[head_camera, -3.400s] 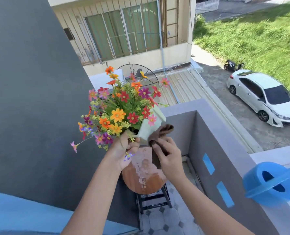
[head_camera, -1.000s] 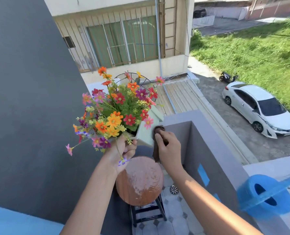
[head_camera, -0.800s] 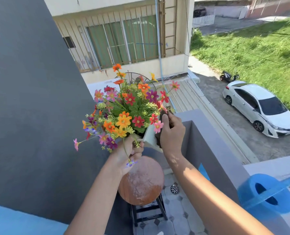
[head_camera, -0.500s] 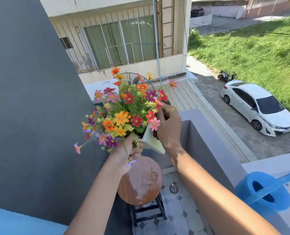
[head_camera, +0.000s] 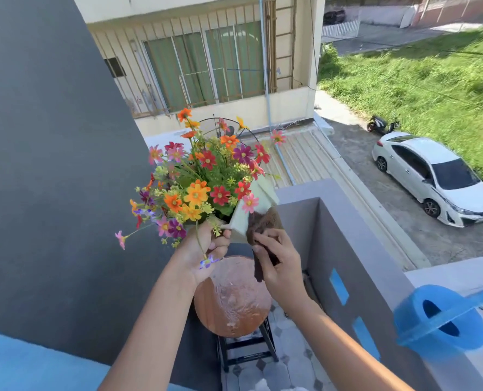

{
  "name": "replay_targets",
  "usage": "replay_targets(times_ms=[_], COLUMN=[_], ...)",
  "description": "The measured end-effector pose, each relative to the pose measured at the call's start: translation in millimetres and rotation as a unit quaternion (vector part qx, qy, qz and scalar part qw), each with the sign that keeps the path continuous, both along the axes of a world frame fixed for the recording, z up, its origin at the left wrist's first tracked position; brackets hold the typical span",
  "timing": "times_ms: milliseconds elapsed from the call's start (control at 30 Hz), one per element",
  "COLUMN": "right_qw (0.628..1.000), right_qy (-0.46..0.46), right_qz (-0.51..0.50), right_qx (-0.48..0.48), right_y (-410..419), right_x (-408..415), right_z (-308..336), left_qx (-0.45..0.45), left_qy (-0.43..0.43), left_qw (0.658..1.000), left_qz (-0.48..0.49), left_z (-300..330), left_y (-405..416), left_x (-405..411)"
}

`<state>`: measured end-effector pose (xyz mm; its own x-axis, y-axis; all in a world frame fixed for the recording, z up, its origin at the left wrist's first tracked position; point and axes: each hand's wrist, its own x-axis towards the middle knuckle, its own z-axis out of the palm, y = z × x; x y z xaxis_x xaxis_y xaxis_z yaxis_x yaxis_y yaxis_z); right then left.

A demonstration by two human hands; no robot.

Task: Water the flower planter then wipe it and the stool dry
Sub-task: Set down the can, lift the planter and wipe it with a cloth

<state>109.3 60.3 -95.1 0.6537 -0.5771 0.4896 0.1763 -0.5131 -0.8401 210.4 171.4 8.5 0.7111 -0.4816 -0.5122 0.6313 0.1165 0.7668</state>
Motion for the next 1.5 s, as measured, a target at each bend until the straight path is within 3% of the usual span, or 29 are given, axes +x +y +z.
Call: replay_targets(times_ms=[500,733,900,1067,1200,1333,1433,1500], right_qw=[0.972,0.971,0.933,0.918,0.882,0.877,0.867,0.877], right_qy=[-0.066,-0.002,0.045,0.104,0.112,0.169,0.204,0.249], right_qz=[0.002,-0.032,0.043,0.125,0.194,0.225,0.192,0.176], right_qx=[0.227,0.237,0.354,0.362,0.414,0.39,0.413,0.372], right_y=[-10.1,-69.7,-90.3,-102.4,-103.4,-98.7,-94.4,-90.8], right_x=[36.7,51.0,47.8,38.9,31.7,19.7,15.1,17.3], right_z=[83.2,94.6,106.5,106.9,115.2,127.5,128.9,124.2], left_qx=[0.019,0.071,0.119,0.15,0.168,0.157,0.157,0.18], left_qy=[-0.048,-0.091,-0.135,-0.178,-0.221,-0.261,-0.275,-0.269], left_qw=[0.999,0.991,0.979,0.962,0.948,0.943,0.939,0.939], left_qz=[-0.011,-0.064,-0.093,-0.142,-0.155,-0.133,-0.129,-0.115], left_z=[11.6,12.4,17.4,22.2,18.2,23.6,32.2,31.3], left_y=[-0.7,16.9,28.0,35.8,41.5,44.7,41.0,37.3], left_x=[-17.2,-11.3,-3.2,8.5,16.4,13.5,9.8,13.6])
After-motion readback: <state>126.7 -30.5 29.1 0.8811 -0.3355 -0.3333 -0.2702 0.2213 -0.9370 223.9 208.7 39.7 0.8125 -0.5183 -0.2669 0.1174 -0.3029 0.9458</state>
